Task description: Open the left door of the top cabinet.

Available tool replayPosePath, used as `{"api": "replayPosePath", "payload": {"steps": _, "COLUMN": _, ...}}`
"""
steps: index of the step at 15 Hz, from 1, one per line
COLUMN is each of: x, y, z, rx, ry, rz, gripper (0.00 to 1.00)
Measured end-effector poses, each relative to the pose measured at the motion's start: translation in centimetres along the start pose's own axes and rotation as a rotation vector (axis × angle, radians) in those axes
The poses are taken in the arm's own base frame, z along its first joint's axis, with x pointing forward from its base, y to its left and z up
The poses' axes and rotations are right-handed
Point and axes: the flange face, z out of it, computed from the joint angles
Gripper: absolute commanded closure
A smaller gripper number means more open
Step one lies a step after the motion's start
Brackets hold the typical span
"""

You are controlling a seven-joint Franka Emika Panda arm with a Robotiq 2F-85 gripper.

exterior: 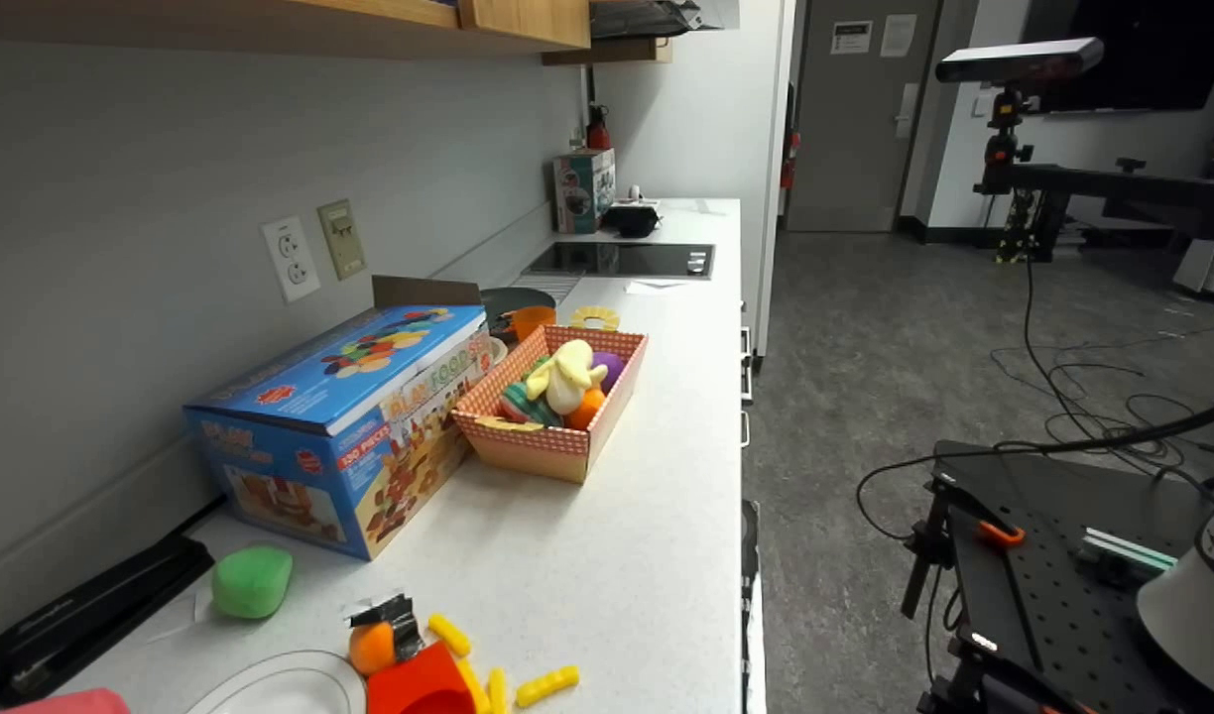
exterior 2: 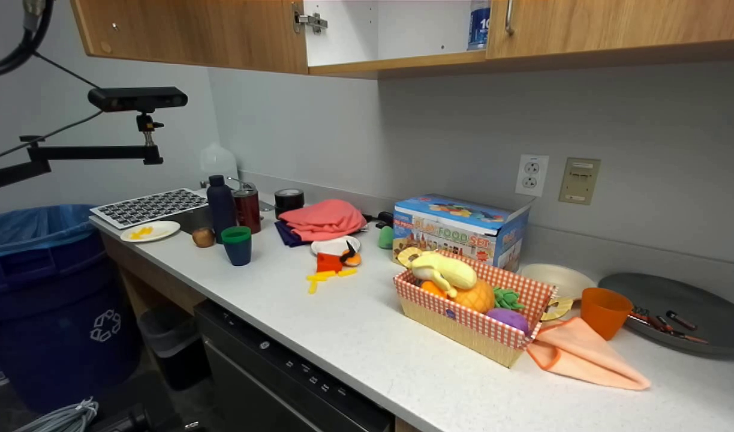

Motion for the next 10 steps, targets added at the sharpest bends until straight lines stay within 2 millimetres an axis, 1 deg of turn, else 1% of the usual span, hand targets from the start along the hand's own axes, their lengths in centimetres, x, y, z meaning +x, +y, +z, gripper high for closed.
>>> {"api": "replayPosePath", "payload": {"steps": 3, "x": -0.9, "y": 0.6, "z": -2.4, "rx": -0.032, "ry": 0.017, "rz": 0.035, "gripper": 0.0}}
{"api": "replayPosePath", "payload": {"steps": 5, "x": -1.9, "y": 1.4, "z": -4.4, "rx": -0.037, "ry": 0.023, "rz": 0.07, "gripper": 0.0}}
{"api": "replayPosePath", "payload": {"steps": 7, "x": -3.4, "y": 2.6, "z": -6.7, "rx": -0.038, "ry": 0.019, "rz": 0.105, "gripper": 0.0}}
{"api": "replayPosePath", "payload": {"steps": 8, "x": -4.4, "y": 3.4, "z": -7.9, "rx": -0.029, "ry": 0.01, "rz": 0.13, "gripper": 0.0}}
{"api": "replayPosePath", "payload": {"steps": 10, "x": -6.0, "y": 4.4, "z": -9.6, "rx": -0.018, "ry": 0.006, "rz": 0.157, "gripper": 0.0}}
